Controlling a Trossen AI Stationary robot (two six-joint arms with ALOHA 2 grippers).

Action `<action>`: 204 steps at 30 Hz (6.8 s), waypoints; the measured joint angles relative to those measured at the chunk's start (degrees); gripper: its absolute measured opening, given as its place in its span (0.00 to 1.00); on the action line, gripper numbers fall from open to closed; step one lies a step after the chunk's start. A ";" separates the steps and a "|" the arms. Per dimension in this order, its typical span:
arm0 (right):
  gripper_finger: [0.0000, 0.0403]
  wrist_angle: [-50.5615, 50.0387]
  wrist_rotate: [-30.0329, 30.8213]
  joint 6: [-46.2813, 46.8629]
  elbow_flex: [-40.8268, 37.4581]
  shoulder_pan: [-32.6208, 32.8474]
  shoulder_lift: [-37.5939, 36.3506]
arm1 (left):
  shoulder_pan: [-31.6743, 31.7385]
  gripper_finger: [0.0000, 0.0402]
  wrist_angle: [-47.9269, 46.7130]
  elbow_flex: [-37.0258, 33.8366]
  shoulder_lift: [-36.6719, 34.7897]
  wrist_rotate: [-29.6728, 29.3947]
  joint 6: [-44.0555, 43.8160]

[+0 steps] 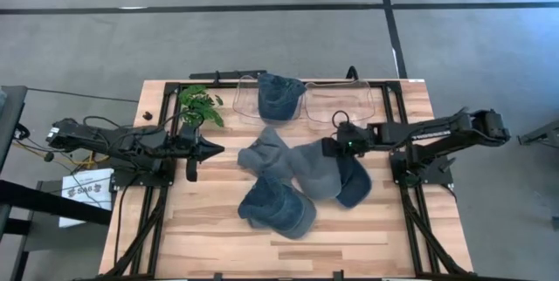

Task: Pick & Place hat
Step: Put the top right gray cap into the right transparent bin, then put the left blue cap into the left transparent bin

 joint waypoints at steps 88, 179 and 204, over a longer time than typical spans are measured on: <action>0.66 -8.45 6.44 -43.21 11.52 -21.89 -27.11 | -0.01 0.48 5.89 -0.01 2.30 -11.97 -7.55; 0.66 -51.01 22.04 -37.56 14.43 10.17 -25.08 | -23.17 0.55 -45.73 49.05 74.03 -7.29 -106.19; 0.66 -51.00 23.48 -38.00 14.41 10.15 -25.08 | -14.48 0.04 -21.74 49.07 74.03 -10.73 -79.65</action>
